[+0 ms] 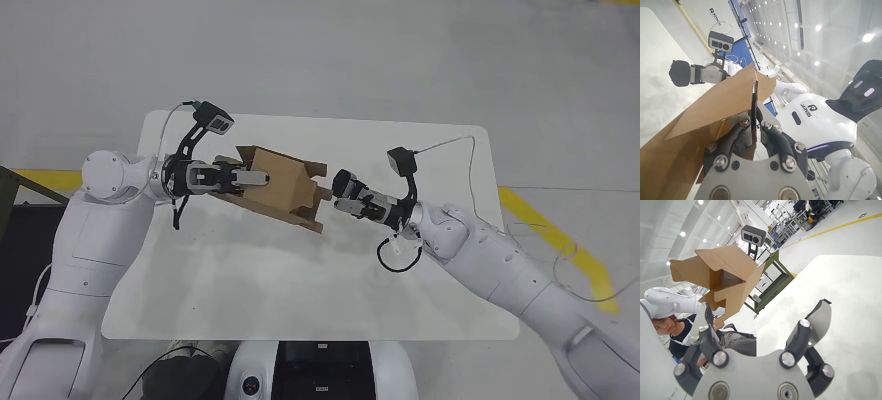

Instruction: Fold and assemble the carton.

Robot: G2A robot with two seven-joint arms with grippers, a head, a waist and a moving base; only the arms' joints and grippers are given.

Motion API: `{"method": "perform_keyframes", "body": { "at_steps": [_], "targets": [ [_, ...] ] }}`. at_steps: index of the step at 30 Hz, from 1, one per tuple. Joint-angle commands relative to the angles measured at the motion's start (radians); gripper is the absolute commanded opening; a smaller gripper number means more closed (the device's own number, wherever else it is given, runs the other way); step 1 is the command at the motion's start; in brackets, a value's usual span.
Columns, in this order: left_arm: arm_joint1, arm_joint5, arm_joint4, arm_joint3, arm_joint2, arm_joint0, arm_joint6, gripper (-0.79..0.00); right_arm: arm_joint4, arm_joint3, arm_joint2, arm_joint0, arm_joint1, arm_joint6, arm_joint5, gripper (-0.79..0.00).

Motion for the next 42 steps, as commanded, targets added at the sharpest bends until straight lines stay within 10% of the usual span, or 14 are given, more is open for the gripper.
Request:
{"method": "perform_keyframes", "body": {
  "at_steps": [1, 42],
  "targets": [
    [0.000, 0.000, 0.000, 0.000, 0.000, 0.000, 0.000, -0.785, 0.000, 0.000, 0.000, 0.000, 0.000, 0.000, 0.000, 0.000],
    [-0.020, 0.044, -0.045, 0.015, 0.026, -0.020, 0.033, -0.785, 0.113, 0.001, 0.145, -0.104, -0.092, 0.239, 0.075, 0.000]
  ]
}}
